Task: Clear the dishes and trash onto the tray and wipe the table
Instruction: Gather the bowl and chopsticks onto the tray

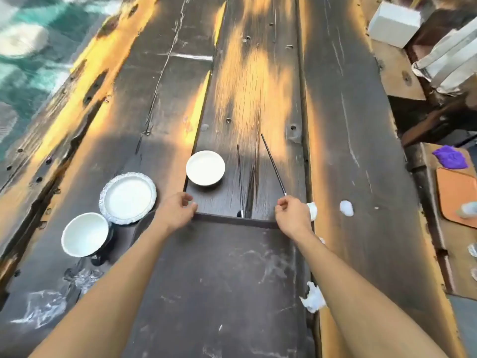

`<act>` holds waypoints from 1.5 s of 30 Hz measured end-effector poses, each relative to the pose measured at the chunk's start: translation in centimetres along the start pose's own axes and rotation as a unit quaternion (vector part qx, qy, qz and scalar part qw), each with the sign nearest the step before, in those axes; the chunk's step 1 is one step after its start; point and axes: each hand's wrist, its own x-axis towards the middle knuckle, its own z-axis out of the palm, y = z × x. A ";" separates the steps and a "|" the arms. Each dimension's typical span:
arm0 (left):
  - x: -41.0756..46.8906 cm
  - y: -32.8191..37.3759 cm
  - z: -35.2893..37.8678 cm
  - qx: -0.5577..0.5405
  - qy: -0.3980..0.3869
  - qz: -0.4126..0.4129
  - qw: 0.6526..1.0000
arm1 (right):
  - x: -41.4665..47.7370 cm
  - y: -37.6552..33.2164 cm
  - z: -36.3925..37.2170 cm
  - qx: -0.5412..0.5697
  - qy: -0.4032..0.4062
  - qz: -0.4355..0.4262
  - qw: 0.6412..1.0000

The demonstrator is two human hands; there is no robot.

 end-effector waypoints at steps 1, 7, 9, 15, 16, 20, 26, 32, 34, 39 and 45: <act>0.8 0.3 0.2 -0.001 0.008 -0.018 1.000 | 1.2 0.0 -0.1 -0.018 0.008 -0.001 1.000; 4.9 0.6 0.9 -0.021 0.029 -0.055 0.998 | 7.4 -1.1 0.6 -0.104 0.021 -0.039 0.994; 6.0 0.3 1.4 -0.078 0.031 -0.072 0.994 | 9.0 -1.0 0.9 -0.143 0.026 -0.050 0.988; 7.5 1.7 2.5 -0.249 0.042 -0.131 0.959 | 11.4 -1.3 0.4 -0.163 0.001 -0.016 0.986; 7.8 2.0 2.5 -0.274 0.047 -0.139 0.950 | 11.4 -1.6 0.5 -0.150 -0.016 -0.007 0.989; 8.7 2.0 2.6 -0.355 0.048 -0.170 0.918 | 9.5 -3.4 2.1 -0.093 -0.096 0.012 0.991; 9.5 2.1 2.8 -0.398 0.042 -0.183 0.898 | 7.0 -5.2 5.6 -0.052 -0.102 0.017 0.993; 9.3 1.8 2.1 -0.444 0.035 -0.176 0.878 | 6.9 -6.9 6.4 -0.060 -0.032 0.001 0.998; 9.1 1.9 2.0 -0.461 0.033 -0.174 0.870 | 7.3 -7.4 6.6 -0.052 -0.040 0.020 0.998; 9.0 1.8 1.8 -0.493 0.038 -0.182 0.850 | 8.1 -7.8 6.2 -0.028 -0.040 0.047 0.998; 8.9 1.5 1.5 -0.497 0.034 -0.183 0.848 | 8.8 -8.7 6.1 -0.048 -0.078 0.089 0.992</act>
